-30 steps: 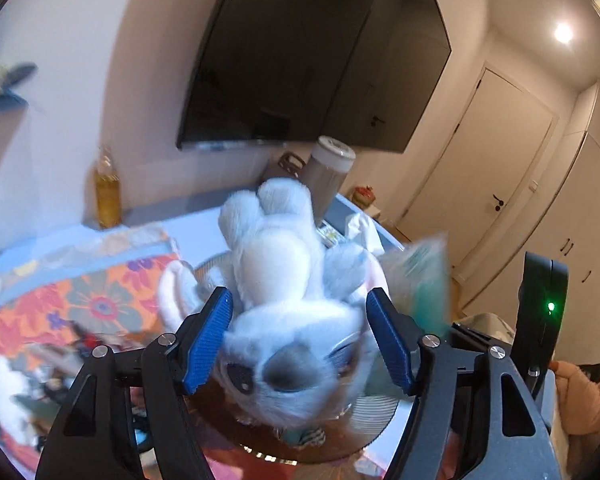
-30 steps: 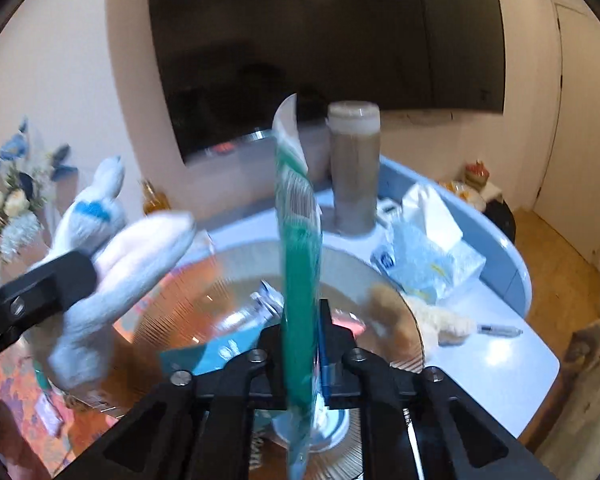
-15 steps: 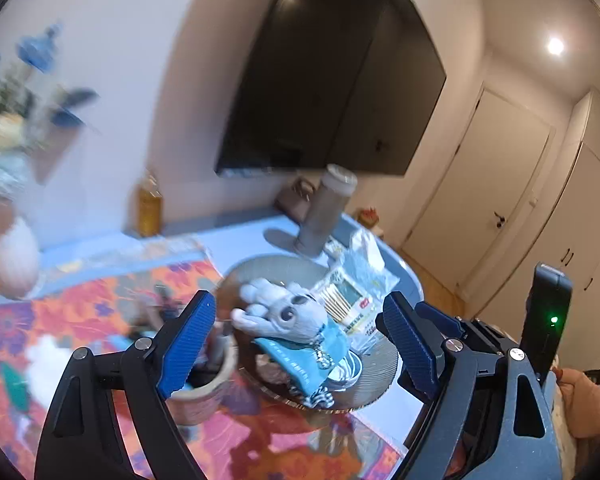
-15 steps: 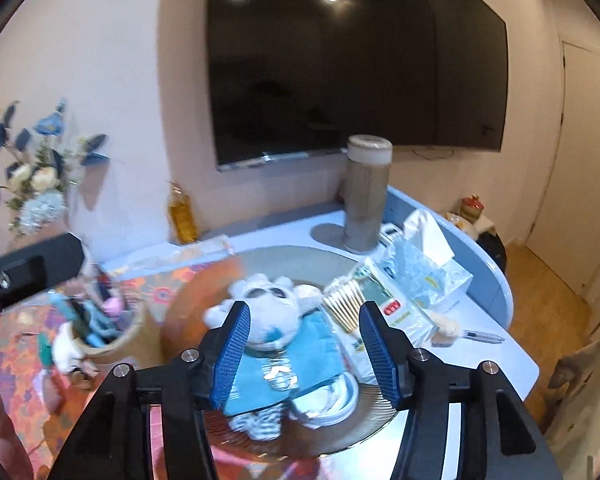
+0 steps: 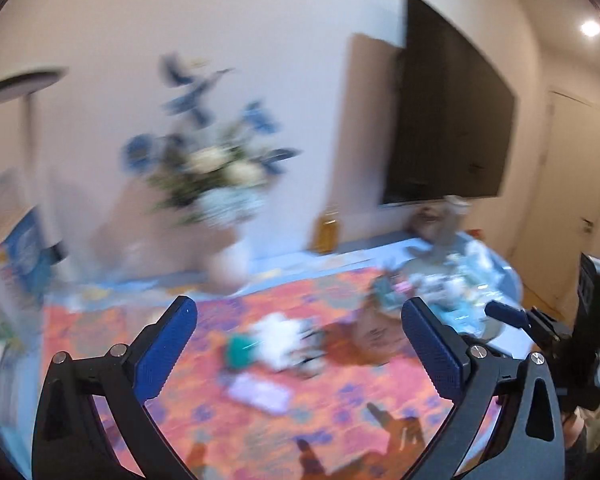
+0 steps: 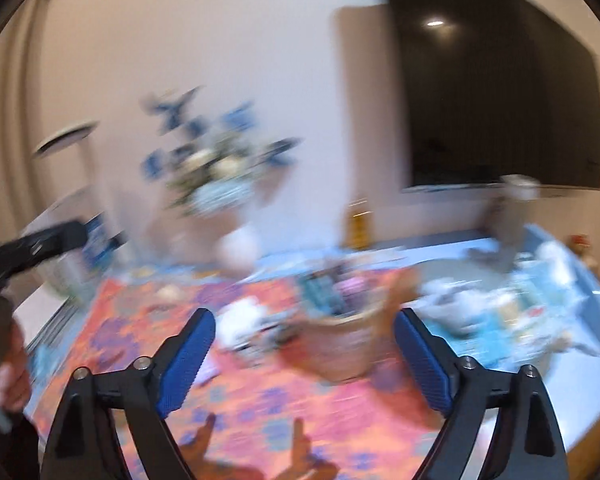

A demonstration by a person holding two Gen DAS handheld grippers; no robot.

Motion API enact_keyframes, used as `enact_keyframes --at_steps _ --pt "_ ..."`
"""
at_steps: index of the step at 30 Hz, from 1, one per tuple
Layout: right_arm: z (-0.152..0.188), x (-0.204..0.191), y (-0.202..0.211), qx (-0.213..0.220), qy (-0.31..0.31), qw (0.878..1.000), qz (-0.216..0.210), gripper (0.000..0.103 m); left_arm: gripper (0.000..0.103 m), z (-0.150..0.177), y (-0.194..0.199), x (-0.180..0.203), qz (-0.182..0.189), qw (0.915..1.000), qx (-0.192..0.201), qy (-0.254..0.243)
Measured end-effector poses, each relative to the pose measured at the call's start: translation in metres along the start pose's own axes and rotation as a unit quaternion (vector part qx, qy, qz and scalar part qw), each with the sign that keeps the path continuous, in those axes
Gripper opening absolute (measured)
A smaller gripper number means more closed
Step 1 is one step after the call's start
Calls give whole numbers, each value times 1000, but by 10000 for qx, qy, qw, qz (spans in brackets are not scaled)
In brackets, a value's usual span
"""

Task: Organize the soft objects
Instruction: 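Move both grippers back over the tablecloth toward the remaining items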

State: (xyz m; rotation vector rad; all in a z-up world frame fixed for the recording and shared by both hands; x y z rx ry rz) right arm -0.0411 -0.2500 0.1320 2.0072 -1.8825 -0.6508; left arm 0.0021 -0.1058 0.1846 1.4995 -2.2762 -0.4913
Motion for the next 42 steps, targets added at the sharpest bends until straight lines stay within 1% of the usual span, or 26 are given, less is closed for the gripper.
enact_keyframes --at_steps 2,3,5,7,9,10,12,13,14,15,16,17,18,19,21,25,27,30,33,35,37,38,39,40,41,42 --pt "16 -30 -19 -230 284 9992 -143 90 102 20 -1 -31 -159 9992 -161 333" --pt "26 -44 -31 -377 423 9981 -260 90 102 35 -6 -48 -282 9978 -311 505" --pt "50 -68 -58 -597 691 9945 -509 90 102 72 -28 -78 -654 9914 -889 704" --pt "80 -79 -91 -966 900 9899 -526 90 102 120 -58 -102 -878 9816 -1489 810" --pt "105 -80 -115 -1276 963 9861 -459 90 102 152 -75 -118 -971 9760 -1689 972" --pt "116 -78 -124 -1392 932 9848 -456 90 102 170 -85 -125 -957 9722 -1804 1147" --pt "129 -70 -139 -1659 808 9822 -364 90 102 195 -96 -134 -866 9662 -1918 1488" --pt "129 -67 -141 -1716 765 9817 -322 90 102 203 -100 -135 -817 9645 -1928 1611" --pt "126 -64 -142 -1693 705 9825 -338 90 101 205 -102 -137 -867 9654 -1844 1627" --pt "125 -61 -143 -1672 621 9832 -388 91 102 201 -101 -135 -964 9676 -1766 1528" --pt "127 -56 -146 -1724 487 9828 -447 91 102 199 -101 -133 -973 9685 -1780 1441" --pt "131 -50 -151 -1881 311 9806 -459 91 102 200 -104 -131 -1015 9681 -1852 1346" --pt "134 -48 -154 -2003 214 9786 -421 91 102 205 -109 -131 -1142 9652 -2003 1236" --pt "137 -43 -157 -2136 108 9762 -349 91 102 206 -112 -127 -1339 9640 -2083 971" --pt "135 -42 -155 -2071 51 9776 -381 92 103 209 -118 -119 -1577 9596 -2258 568" --pt "136 -37 -153 -2057 -40 9783 -244 94 102 208 -115 -121 -1426 9624 -2214 671" --pt "136 -35 -153 -2097 -61 9776 -185 103 103 208 -114 -120 -1465 9619 -2222 631" --pt "139 -36 -156 -2215 68 9751 -113 103 103 209 -111 -120 -1490 9614 -2221 643" --pt "145 -37 -153 -2488 253 9682 58 103 103 211 -114 -119 -1485 9601 -2275 662" --pt "151 -31 -140 -2705 -10 9627 94 103 102 213 -112 -117 -1470 9566 -2417 697" --pt "150 -30 -129 -2968 -274 9545 -116 103 102 213 -110 -115 -1389 9492 -2654 961" --pt "145 -29 -125 -2957 -381 9543 -211 103 102 211 -109 -113 -1299 9476 -2685 1142" --pt "135 -27 -120 -2783 -421 9593 -244 102 102 206 -110 -107 -1064 9473 -2658 1436" --pt "119 -24 -116 -2463 -293 9686 -146 102 102 201 -112 -101 -802 9475 -2592 1695" --pt "106 -22 -113 -2204 -81 9754 -1 102 102 193 -115 -94 -535 9473 -2490 1945" --pt "96 -22 -113 -2015 179 9792 143 102 102 187 -119 -87 -347 9462 -2415 2125"
Point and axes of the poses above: each gripper's, at about its wrist camera, not at the fingertips, and y roughly against the way its jaws point, x to its right, z to its underside, the point moved 9 cm from there along -y, roughly the way its jaws point
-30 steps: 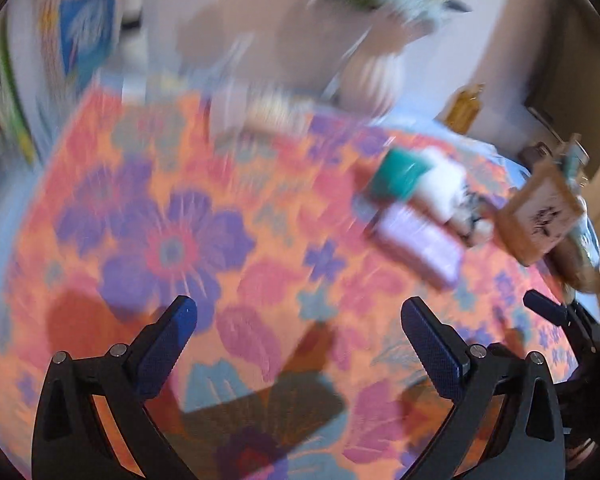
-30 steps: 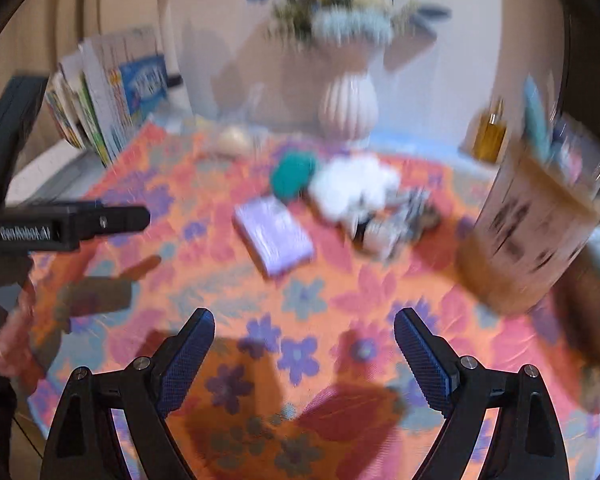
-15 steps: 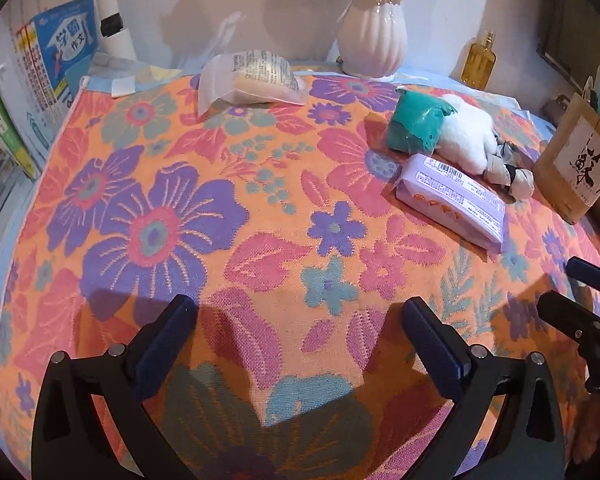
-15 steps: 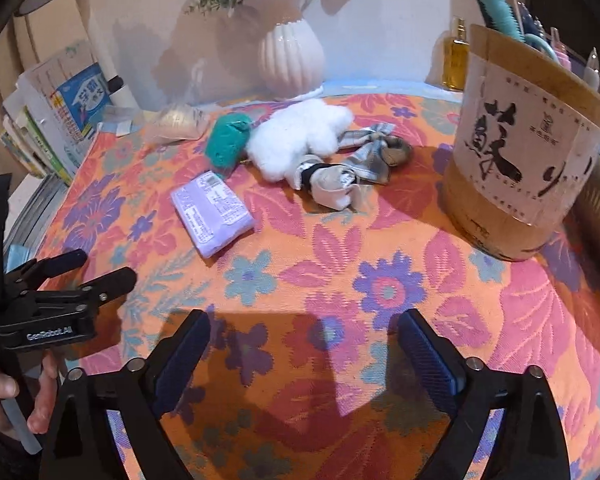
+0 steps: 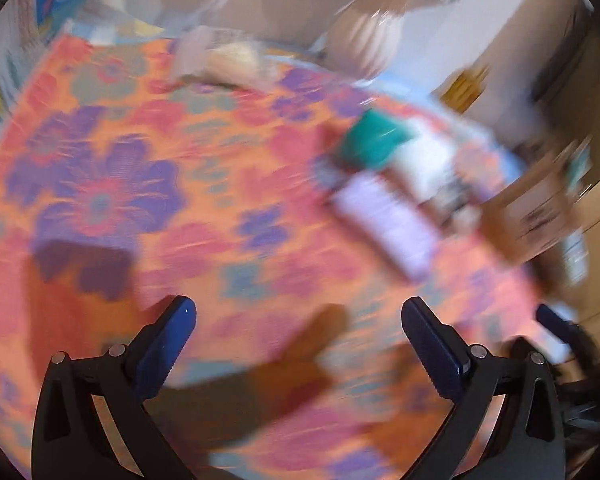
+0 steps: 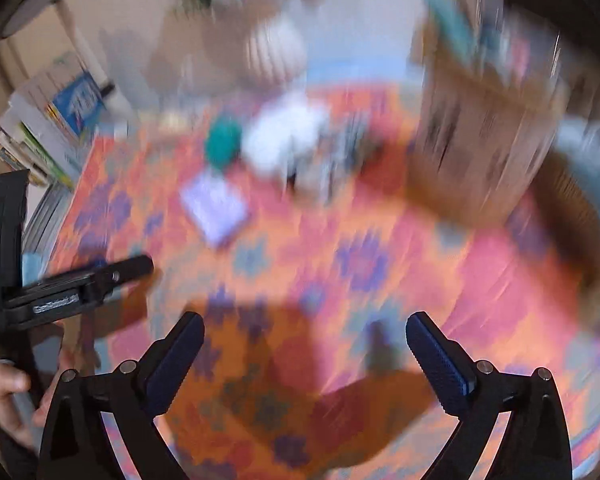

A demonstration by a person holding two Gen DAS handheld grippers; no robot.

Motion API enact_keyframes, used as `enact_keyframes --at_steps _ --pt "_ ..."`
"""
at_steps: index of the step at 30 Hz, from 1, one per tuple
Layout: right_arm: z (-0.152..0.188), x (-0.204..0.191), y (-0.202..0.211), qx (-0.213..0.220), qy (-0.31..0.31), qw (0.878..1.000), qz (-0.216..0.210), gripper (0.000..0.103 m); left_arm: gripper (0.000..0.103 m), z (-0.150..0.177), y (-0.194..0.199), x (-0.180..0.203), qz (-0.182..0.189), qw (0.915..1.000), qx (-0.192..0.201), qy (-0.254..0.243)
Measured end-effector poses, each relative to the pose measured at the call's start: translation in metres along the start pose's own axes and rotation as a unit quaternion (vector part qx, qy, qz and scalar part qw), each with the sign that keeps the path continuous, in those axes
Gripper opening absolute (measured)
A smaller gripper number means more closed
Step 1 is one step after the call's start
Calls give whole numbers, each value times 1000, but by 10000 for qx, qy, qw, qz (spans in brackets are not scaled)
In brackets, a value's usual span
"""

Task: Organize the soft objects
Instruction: 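Move both grippers back over the tablecloth toward the remaining items, then grasp the lavender soap box with the left gripper while the right gripper grasps the small wrapped item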

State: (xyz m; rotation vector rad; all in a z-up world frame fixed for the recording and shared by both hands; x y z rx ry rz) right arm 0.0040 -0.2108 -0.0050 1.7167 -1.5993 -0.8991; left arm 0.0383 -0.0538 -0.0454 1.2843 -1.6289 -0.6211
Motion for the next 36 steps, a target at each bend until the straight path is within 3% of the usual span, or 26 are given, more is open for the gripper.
enact_keyframes --at_steps 2,5,8,10,13,16,18,25,28,32,34,35,36 --pt "-14 -1 1 181 364 9990 189 97 102 -11 -4 18 145 9998 110 76" --pt "-21 -2 -10 107 555 9984 87 82 102 -27 -16 40 -97 9994 312 -123" --pt "-25 1 -27 -48 599 9982 77 80 102 -34 -36 50 -465 9980 302 -290" --pt "-24 2 -40 -349 526 9978 -222 81 102 -35 -48 45 -745 9959 235 -458" --pt "-25 1 -58 -591 505 9965 -305 79 101 -39 -44 42 -822 9941 427 -562" --pt "-31 -3 -73 -507 731 9960 -70 74 86 -40 -36 35 -724 9947 331 -655" --pt "-34 -8 -80 -488 801 9956 -94 64 77 -37 -24 24 -600 9957 266 -648" --pt "-60 -12 -94 -111 535 9982 -227 64 75 -30 1 -17 -794 9930 197 -854" --pt "-64 -18 -101 -77 463 9982 -374 62 73 -32 -4 -14 -451 9954 153 -834" --pt "-58 -20 -108 -193 353 9983 -432 43 74 -37 -17 4 -397 9929 213 -1096" --pt "-56 -19 -103 -133 239 9980 -576 39 74 -39 -23 13 -522 9902 258 -1272" --pt "-54 -18 -100 -137 133 9972 -718 30 72 -39 -24 15 -593 9888 280 -1339" --pt "-52 -16 -99 -156 55 9966 -811 29 66 -39 -25 18 -640 9874 311 -1412"
Point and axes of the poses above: each gripper's, at about its wrist camera, not at the fingertips, and y roughly against the way its jaws point, x to its right, z to its underside, the point moved 9 cm from there along -y, roughly the way its jaws point
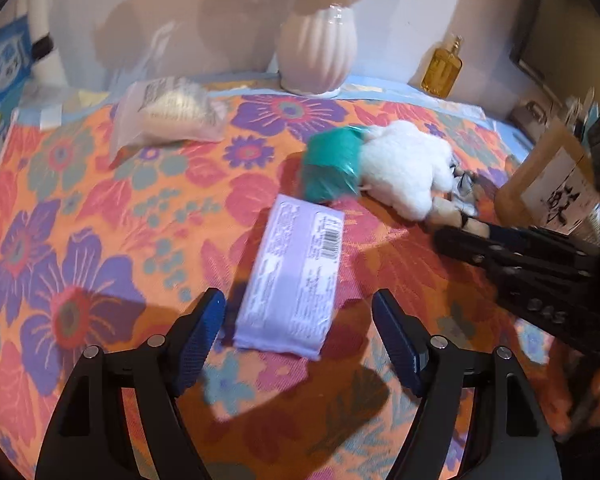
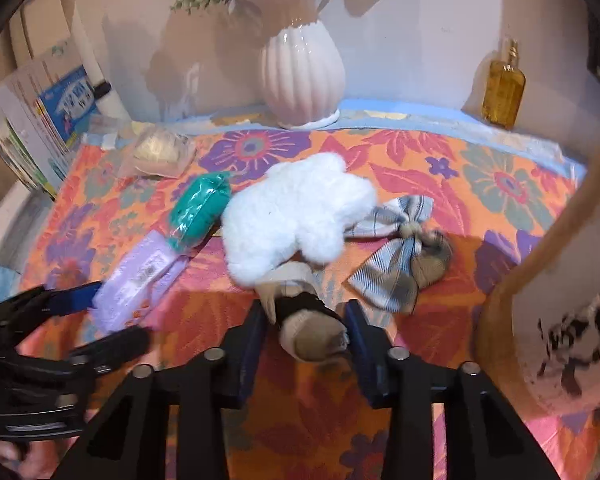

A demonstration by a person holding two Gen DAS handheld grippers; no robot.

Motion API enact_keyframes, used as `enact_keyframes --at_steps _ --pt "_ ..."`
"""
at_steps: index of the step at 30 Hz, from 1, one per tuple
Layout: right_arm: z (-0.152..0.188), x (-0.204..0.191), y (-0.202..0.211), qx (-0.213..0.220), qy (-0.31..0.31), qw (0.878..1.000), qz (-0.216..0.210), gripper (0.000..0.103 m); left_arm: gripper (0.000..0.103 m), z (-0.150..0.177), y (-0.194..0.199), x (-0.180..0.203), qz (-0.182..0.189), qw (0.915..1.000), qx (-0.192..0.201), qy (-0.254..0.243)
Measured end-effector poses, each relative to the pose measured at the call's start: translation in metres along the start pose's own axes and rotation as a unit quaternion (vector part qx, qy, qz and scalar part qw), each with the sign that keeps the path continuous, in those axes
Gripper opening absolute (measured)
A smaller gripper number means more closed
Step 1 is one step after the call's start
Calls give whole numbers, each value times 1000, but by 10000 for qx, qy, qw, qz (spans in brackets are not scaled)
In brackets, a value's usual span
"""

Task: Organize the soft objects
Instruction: 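Grasp the lavender soap box with the left gripper while the right gripper grasps the small wrapped item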

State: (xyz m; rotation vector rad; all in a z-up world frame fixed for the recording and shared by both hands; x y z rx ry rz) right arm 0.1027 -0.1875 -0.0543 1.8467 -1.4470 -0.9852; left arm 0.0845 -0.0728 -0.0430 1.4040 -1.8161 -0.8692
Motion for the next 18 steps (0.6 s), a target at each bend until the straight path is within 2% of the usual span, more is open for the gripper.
enact_keyframes --at_steps 2,3,9,15,18 --pt "7 1 6 9 -116 9999 -123 29 44 1 2 1 -88 9999 102 -53" --pt "11 0 9 17 -133 9998 -138 29 37 2 4 0 -60 9999 125 -44" --pt "39 -10 37 98 -26 9997 -214 29 37 18 20 -4 484 9978 232 388" --pt "77 -25 69 193 642 9977 126 29 37 36 34 1 665 9956 279 600" --pt "95 -24 75 36 689 9976 114 30 37 45 40 11 725 9957 274 511"
Point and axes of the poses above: each gripper's, at about its wrist camera, not at the fingertips, and y roughly against the way its jaws point, x to its right, z to its underside, the point moved 9 cm from there along -y, roughly the way its jaws point
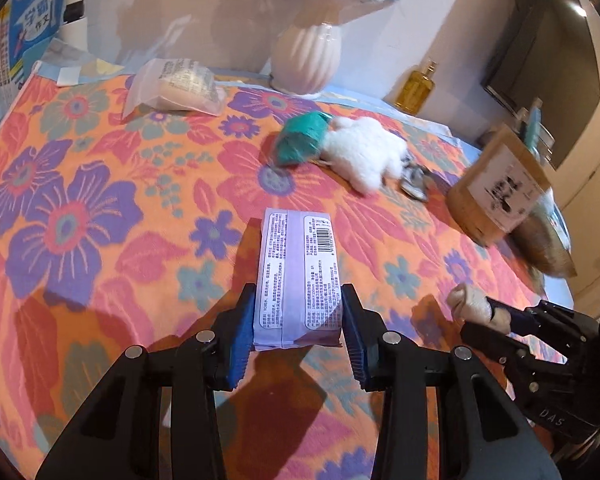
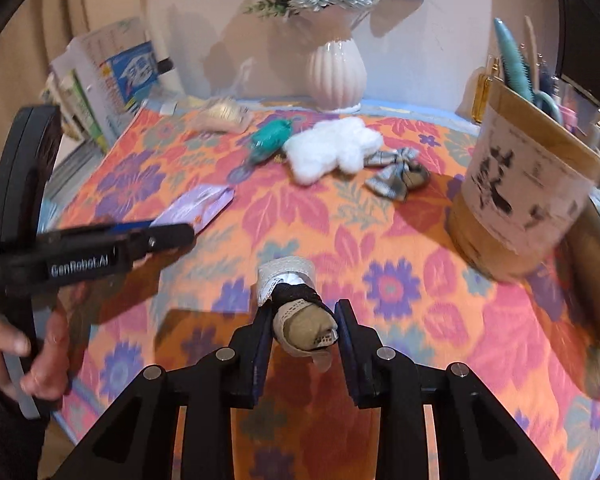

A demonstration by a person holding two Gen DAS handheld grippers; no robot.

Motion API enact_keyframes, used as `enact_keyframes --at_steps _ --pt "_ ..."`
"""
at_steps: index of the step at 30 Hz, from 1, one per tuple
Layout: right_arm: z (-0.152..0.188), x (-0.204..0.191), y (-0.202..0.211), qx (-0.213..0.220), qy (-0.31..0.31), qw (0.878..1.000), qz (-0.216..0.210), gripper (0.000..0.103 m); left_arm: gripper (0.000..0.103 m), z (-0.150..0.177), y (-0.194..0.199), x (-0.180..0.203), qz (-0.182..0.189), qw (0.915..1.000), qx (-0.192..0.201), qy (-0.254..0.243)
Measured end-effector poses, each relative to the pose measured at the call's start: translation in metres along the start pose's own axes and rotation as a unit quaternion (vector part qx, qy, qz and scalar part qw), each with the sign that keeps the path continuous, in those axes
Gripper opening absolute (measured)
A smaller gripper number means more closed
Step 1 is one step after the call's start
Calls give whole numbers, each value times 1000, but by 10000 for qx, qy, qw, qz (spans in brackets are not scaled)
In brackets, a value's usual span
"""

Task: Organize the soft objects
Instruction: 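Grasp the lavender soap box with the left gripper while the right gripper grasps the small wrapped item, then carry the soap box and wrapped item over the glass bowl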

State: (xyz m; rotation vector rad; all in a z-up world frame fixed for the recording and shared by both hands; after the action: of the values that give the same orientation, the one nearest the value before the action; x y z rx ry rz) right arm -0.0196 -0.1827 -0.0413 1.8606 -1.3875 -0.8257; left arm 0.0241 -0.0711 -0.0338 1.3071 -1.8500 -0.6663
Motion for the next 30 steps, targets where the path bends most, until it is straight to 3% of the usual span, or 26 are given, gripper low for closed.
enact_keyframes --at_steps 2,6,8,10,14,16,17,18,19,25,30 --pt "10 2 -2 -201 -44 9998 -49 33 37 8 5 8 -6 9999 -34 -101" --pt "22 3 0 -209 -205 9994 -164 65 37 22 17 20 34 9995 -92 -300" --pt "23 1 1 -192 -318 9987 -344 68 39 30 16 23 -46 9988 -208 -446" --pt "23 1 1 -168 -470 9978 -438 69 53 34 13 18 -307 9982 -250 -455" --pt "17 1 -5 -76 -856 9955 -395 70 53 31 9 19 -345 9981 -207 -461" --pt "15 -2 -5 33 -888 9959 -193 69 52 30 6 22 -386 9977 -186 -533" --pt "15 -5 -5 58 -804 9966 -151 56 40 30 6 24 -424 9972 -170 -586" --pt "15 -11 -5 49 -688 9975 -176 38 37 30 5 26 -426 9970 -162 -632" --pt "16 -15 -5 38 -589 9981 -199 33 36 30 5 28 -368 9971 -167 -651" --pt "8 -19 26 475 -381 9979 -232 31 35 25 23 62 -42 9969 86 -775" --pt "-16 18 88 1191 -513 9914 186 31 35 -5 58 119 302 9910 617 -1146"
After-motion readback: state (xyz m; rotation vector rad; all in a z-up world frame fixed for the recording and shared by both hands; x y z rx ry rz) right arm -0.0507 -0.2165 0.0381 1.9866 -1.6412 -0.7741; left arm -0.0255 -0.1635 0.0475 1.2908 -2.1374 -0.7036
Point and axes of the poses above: each gripper's, at about its wrist camera, not at the fingertips, and y roughly against the way its jaws point, x to its right, z to its underside, the point moved 9 cm from there along -y, roughly the way its jaws point
